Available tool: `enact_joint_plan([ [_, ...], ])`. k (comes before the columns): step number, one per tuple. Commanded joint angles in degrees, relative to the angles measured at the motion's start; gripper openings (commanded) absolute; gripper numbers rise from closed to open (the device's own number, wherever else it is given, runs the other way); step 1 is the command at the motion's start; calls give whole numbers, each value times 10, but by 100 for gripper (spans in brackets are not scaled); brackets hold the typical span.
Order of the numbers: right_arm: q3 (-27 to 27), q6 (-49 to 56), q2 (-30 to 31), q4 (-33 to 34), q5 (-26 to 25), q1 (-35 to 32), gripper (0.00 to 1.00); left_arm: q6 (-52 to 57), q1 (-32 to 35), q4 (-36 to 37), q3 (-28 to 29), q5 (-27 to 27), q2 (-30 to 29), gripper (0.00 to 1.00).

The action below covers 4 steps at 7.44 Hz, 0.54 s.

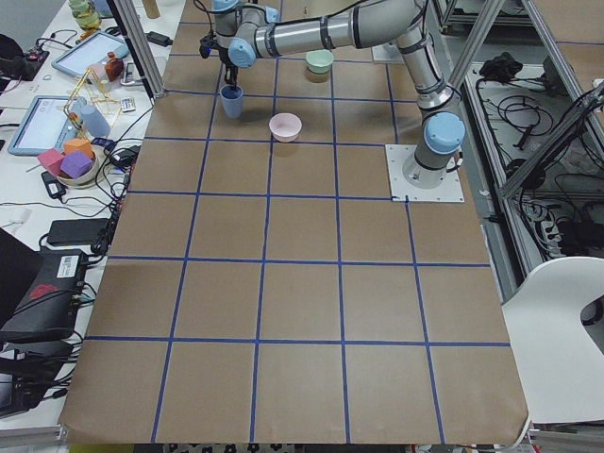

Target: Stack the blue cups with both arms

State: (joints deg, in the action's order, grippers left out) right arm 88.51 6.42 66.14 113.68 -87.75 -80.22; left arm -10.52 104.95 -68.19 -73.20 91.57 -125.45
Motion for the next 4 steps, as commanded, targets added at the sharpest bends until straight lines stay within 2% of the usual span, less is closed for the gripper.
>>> enact_joint_plan([
  [1, -22, -1, -2, -23, 0, -1, 0, -56, 66, -10, -12, -15, -3, 0],
  [3, -22, -1, -2, -23, 0, -1, 0, -77, 83, -19, -20, -19, -4, 0],
  [4, -23, -1, 0, -23, 0, -1, 0, -85, 83, -16, -24, -21, -5, 27],
])
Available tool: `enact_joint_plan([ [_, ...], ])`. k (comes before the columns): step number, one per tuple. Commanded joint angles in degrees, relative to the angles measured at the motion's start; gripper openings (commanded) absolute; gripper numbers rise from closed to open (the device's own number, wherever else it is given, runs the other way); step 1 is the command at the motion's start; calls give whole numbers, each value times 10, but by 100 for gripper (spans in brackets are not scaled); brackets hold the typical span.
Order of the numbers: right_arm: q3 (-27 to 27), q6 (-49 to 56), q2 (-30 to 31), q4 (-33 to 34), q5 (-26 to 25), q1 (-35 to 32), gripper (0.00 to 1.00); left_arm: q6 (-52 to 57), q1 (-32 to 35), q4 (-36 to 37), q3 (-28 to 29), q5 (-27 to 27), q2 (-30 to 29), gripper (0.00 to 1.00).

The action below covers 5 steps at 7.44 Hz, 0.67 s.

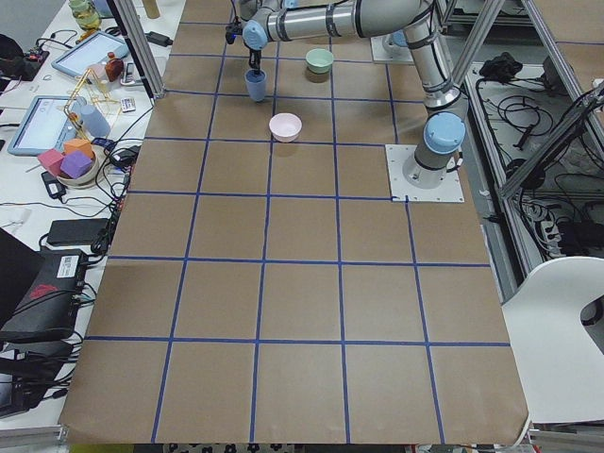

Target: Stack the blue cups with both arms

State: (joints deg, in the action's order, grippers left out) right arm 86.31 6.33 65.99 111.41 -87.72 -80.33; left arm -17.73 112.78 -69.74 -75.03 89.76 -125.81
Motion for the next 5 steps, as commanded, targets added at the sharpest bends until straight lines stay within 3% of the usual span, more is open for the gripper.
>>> enact_joint_plan([
  [1, 0, -1, 0, 0, 0, 0, 0, -13, 4, 0, -6, -2, 5, 99],
  [2, -1, -2, 4, 0, 1, 0, 0, -12, -2, -11, -2, -2, 14, 100],
  [3, -2, -3, 5, -4, 1, -1, 0, -12, -11, -66, 16, -3, 33, 100],
  [5, -9, -42, 33, -32, 1, -35, 0, 1, -66, -227, 75, -11, 83, 100],
])
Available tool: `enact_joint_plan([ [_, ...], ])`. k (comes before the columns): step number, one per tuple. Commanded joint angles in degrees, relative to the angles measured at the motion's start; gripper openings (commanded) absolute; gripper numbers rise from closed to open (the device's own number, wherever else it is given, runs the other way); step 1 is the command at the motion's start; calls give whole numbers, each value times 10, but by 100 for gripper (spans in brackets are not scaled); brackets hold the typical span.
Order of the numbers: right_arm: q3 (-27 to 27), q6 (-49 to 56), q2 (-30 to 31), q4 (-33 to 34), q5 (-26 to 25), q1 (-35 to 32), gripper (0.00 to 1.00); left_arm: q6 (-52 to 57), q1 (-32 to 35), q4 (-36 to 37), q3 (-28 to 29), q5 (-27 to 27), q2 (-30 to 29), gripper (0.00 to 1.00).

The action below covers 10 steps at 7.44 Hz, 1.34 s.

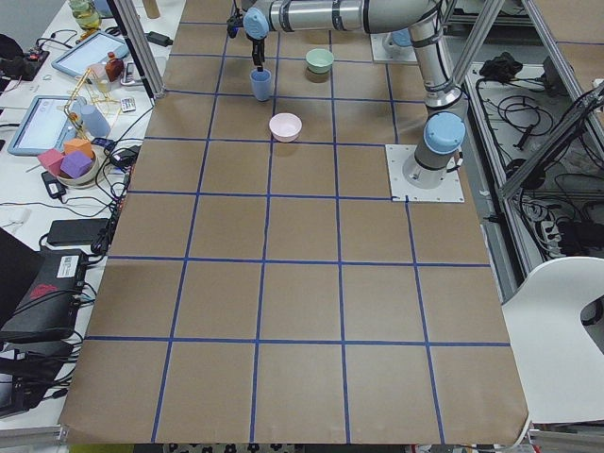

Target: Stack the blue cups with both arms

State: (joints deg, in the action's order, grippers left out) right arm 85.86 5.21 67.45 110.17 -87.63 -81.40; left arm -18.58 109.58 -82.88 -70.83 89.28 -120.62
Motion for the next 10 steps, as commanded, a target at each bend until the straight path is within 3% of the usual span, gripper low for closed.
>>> enact_joint_plan([
  [1, -3, -72, 28, -26, 1, -62, 0, 34, -56, -121, 32, -6, 61, 100],
  [2, -4, -120, 40, -42, 1, -104, 0, 67, -71, -153, 11, -4, 99, 100],
  [4, -11, -273, 47, -39, 11, -191, 0, 91, -79, -139, -102, -4, 206, 100],
  [6, -30, -346, 32, -40, 21, -243, 0, 102, -87, 14, -196, -3, 265, 100],
  [10, -31, -347, -11, -16, 22, -255, 0, 105, -123, 2, -167, 2, 285, 100],
])
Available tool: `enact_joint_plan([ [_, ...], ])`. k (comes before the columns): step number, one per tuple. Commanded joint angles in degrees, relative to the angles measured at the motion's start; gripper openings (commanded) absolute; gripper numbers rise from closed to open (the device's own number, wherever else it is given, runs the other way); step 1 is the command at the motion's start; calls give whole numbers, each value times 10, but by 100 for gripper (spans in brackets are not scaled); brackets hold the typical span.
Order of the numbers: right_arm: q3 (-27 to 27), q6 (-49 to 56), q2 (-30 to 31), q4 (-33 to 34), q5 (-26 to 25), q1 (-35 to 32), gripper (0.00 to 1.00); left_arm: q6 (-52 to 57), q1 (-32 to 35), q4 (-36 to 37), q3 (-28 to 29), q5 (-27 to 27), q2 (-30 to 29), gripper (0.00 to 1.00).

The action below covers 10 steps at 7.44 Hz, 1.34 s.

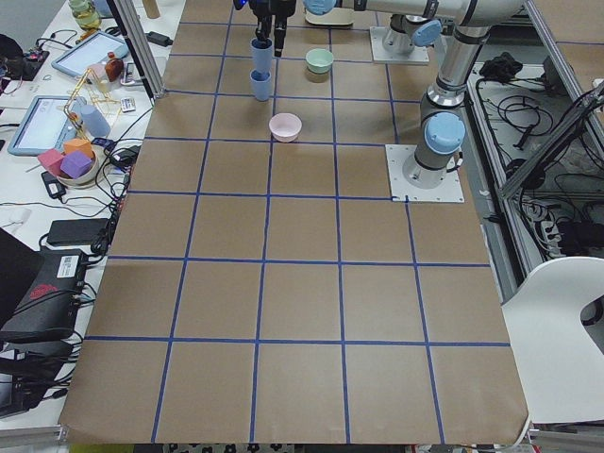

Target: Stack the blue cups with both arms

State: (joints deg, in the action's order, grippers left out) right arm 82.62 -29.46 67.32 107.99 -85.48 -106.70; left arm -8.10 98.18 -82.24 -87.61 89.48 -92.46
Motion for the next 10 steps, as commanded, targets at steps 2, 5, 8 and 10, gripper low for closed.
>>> enact_joint_plan([
  [2, -2, -3, -24, 15, 0, -2, 0, 0, -11, -24, 1, 0, 6, 100],
  [5, 2, -3, -48, 26, 0, -2, 59, 2, -17, -27, -1, 0, 7, 100],
  [8, -57, 27, -47, 29, -7, 15, 97, 49, -39, -67, 7, 3, 14, 100],
  [10, -107, 150, -10, -86, -66, 59, 98, 49, -37, -67, 4, 4, 17, 100],
])
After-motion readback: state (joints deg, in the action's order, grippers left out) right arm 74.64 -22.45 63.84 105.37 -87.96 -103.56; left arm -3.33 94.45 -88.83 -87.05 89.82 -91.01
